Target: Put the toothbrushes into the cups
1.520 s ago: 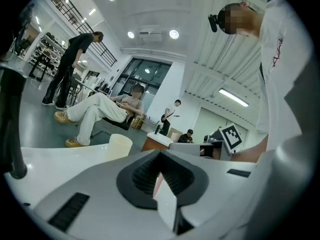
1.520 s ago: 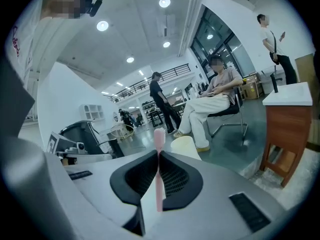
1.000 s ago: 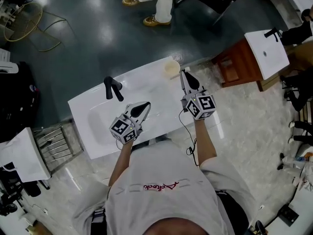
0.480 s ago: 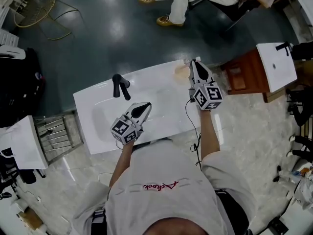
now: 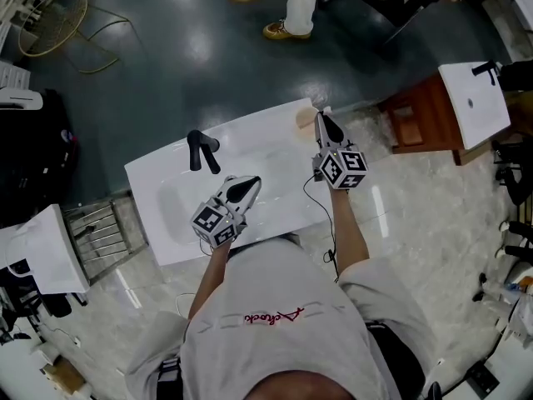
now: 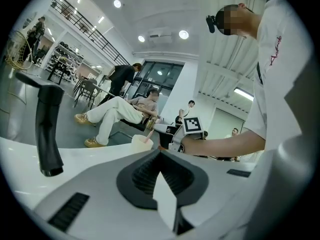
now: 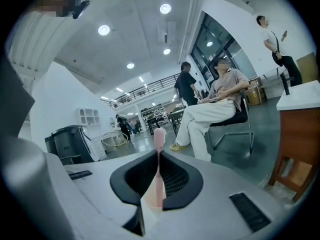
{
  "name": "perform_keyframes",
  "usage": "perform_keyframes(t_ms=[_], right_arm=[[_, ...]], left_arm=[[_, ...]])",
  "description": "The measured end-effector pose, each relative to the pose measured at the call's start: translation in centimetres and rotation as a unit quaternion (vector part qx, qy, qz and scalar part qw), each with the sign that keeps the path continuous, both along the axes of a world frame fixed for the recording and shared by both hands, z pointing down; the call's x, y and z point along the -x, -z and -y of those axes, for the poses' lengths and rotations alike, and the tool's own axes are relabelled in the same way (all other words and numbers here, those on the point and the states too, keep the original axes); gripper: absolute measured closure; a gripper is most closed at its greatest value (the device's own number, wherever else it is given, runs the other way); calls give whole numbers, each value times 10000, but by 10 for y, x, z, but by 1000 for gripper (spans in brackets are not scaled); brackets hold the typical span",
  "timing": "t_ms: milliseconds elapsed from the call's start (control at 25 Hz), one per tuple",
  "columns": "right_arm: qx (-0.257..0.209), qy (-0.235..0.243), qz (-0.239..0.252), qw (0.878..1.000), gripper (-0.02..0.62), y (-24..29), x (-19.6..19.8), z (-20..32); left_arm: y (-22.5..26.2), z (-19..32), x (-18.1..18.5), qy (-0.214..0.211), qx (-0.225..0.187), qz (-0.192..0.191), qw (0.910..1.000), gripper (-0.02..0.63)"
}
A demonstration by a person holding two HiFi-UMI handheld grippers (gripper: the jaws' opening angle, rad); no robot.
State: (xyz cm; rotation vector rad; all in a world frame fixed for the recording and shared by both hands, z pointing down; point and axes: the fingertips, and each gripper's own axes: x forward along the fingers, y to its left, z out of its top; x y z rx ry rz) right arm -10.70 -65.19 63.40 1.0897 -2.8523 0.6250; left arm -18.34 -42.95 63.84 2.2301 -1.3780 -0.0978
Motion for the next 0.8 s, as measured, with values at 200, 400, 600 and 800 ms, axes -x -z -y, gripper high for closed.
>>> perform_keyframes(t_ms=[200,400,600,800], right_arm=[[387,-292,309,9983,586,-13,-9,3],[825,-432,566,9940,575,-27,-18,6],[931,-386,616,9930,491,-34,-21,6],[994,-366,531,9930,470,-38,-26,6]], left_arm=[[0,2,-1,-63,33,-9,10000,592],[0,3,-10,-174,16,-23,9998,592],[-1,3,-12,-191,26,-19,9998,592],[2,7,-16,-200,-6,-12,9998,592]])
